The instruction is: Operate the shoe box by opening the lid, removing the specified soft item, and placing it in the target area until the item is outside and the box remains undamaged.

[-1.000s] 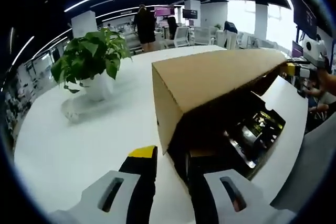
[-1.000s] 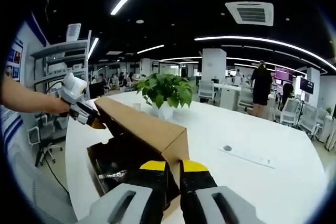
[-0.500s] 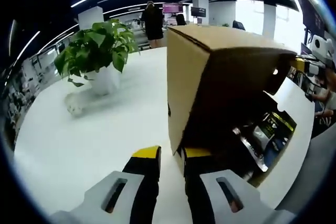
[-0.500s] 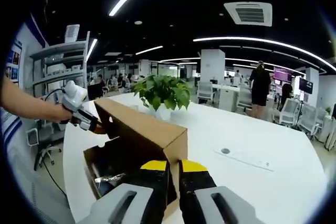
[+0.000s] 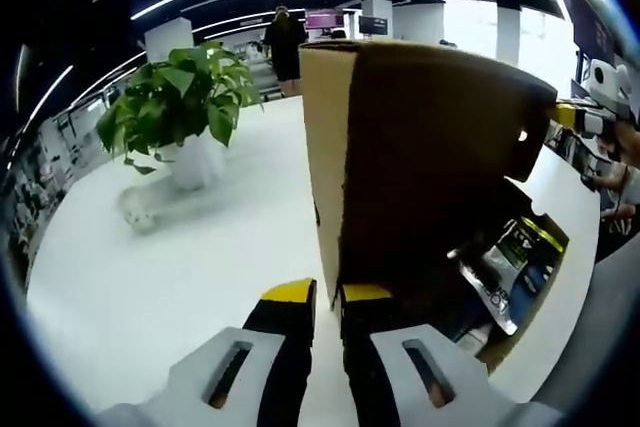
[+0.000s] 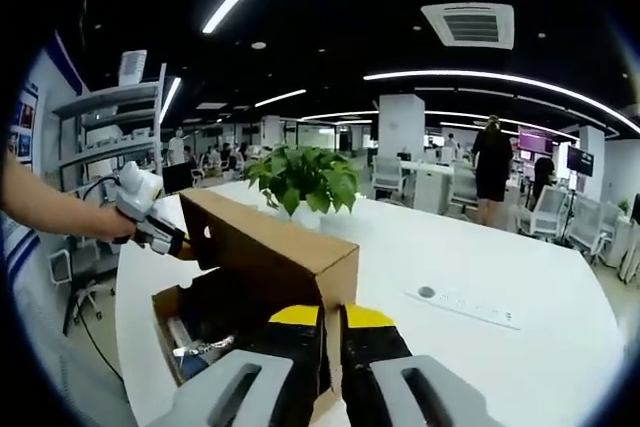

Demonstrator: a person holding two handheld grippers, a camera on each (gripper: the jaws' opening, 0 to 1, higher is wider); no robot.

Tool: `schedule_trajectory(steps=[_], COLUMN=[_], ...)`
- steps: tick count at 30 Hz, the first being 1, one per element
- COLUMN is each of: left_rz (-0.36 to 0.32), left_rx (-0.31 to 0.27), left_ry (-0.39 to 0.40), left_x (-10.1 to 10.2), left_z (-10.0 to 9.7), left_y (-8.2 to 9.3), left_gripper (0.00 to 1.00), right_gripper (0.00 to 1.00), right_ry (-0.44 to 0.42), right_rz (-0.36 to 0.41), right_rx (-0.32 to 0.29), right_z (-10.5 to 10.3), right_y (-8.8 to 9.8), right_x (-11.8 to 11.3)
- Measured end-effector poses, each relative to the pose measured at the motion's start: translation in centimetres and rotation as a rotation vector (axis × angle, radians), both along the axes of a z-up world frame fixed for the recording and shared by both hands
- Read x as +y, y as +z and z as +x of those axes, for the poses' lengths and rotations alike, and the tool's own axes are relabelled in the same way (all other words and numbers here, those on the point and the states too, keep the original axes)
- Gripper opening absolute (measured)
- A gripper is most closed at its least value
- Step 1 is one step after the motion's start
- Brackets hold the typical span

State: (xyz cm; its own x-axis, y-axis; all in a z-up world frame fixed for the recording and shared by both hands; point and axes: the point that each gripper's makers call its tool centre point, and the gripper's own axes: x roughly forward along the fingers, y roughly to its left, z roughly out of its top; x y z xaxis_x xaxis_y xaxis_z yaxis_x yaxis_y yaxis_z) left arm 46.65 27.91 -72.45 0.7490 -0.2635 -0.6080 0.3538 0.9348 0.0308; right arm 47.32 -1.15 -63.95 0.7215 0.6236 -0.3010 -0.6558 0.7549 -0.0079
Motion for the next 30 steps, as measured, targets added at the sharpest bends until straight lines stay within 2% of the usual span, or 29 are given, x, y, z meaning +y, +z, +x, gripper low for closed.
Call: schedule_trajectory(steps=[3, 17, 30], left_rz=[0.017, 0.013, 0.007], left_rx=[-0.005, -0.002, 0.001], left_ry=[-0.008, -0.010, -0.017], left_x=[-0.2, -0.3, -0.4], left_z=[0.1, 0.2, 0.4], left_y=[0.0, 0.2, 0.4], left_gripper=[0.02, 0.01, 0.01], right_gripper=[0.01, 0.02, 0.02], right_ry=[-0.002, -0.021, -0.030], right_rz=[0.003, 0.009, -0.026], right_rx=[0.001, -0.022, 0.001], right_z=[0.3, 1.3, 0.9], right_y=[0.0, 0.0, -2.3], right_x=[0.0, -0.1, -0.5])
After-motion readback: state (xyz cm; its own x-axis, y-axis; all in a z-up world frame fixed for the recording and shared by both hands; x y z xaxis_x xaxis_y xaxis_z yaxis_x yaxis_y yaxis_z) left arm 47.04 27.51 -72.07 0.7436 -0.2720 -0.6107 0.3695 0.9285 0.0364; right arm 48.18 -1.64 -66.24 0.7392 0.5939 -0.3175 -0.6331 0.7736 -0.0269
